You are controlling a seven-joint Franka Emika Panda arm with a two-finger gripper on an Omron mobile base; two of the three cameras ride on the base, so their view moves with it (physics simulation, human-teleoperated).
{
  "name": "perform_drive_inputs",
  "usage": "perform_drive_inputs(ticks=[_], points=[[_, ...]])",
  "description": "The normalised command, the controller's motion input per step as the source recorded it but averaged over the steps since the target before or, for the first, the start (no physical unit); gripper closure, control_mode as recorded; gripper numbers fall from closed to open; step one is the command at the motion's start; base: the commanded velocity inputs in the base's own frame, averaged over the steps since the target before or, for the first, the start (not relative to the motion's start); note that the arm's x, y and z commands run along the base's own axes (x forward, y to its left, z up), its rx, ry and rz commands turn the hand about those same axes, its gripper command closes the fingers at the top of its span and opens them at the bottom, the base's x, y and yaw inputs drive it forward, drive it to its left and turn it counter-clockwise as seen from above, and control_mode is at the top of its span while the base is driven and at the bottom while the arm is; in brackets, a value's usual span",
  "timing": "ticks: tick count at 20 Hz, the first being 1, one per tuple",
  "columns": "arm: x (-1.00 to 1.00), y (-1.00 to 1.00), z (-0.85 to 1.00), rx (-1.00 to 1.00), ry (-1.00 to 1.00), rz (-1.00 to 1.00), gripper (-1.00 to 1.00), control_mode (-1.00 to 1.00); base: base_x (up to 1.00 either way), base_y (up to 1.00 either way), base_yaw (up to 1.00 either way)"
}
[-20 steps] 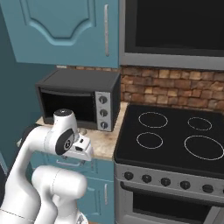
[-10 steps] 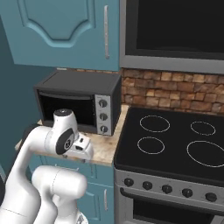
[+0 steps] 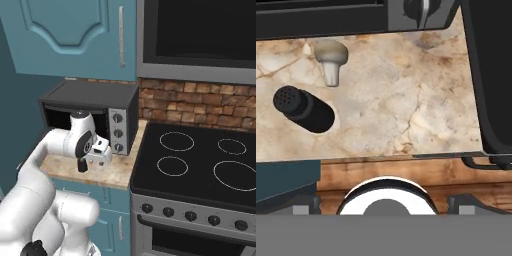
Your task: Place the carrot and mushroom inside the fridge drawer. Close the drawer after placing the vegetables.
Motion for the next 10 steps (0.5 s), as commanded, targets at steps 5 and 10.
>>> perform_drive_inputs(ticks=[5, 10], points=[[0.75, 0.01, 0.05, 0.02, 0.04, 0.0, -1.0, -1.0, 0.0, 0.0, 0.0], [0.47, 0.22, -0.15, 0.0, 0.04, 0.0, -1.0, -1.0, 0.0, 0.0, 0.0]])
